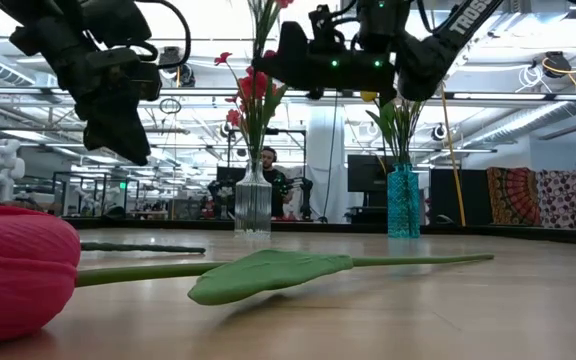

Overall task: Sort flowers into vase by color
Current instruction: Put the red flower into the transparent vase

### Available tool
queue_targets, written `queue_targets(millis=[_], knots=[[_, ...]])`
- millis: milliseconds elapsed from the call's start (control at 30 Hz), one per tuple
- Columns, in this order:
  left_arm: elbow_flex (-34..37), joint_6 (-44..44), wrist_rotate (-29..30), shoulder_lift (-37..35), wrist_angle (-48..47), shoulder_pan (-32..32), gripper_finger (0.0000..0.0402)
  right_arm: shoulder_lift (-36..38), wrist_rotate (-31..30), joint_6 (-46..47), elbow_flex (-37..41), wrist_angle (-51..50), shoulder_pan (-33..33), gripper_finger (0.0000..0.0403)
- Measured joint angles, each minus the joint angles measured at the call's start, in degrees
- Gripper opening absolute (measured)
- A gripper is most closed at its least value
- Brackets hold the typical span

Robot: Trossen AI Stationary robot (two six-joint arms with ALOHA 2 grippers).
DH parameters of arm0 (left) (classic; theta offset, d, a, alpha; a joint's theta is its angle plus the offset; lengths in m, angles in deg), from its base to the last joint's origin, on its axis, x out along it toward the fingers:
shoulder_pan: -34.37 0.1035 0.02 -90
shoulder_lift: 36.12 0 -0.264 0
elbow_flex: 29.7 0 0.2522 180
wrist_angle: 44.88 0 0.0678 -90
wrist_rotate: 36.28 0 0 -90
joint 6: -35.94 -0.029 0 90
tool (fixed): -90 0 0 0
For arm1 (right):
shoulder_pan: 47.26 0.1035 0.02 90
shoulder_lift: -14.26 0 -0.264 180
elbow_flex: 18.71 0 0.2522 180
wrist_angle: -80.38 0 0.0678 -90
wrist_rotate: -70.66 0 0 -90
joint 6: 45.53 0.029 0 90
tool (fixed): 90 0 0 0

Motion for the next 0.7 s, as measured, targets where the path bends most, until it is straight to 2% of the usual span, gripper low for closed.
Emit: queue_targets(millis=[333, 533, 700], knots=[[0.0, 0.02, -1.18, 0.0, -0.03, 1.8, 0.0134, 0.08, -0.6, -2.03, -0.06, -1.28, -3.02, 0.0], [0.0, 0.02, -2.09, 0.0, -0.02, 3.18, 0.0134, 0.09, 3.71, -0.35, -0.06, -1.28, -4.16, 0.0], [0.0, 0.05, -2.28, 0.0, -0.02, 3.78, 0.0134, -0.63, 3.79, -0.61, -0.06, -1.98, -4.13, 0.0]])
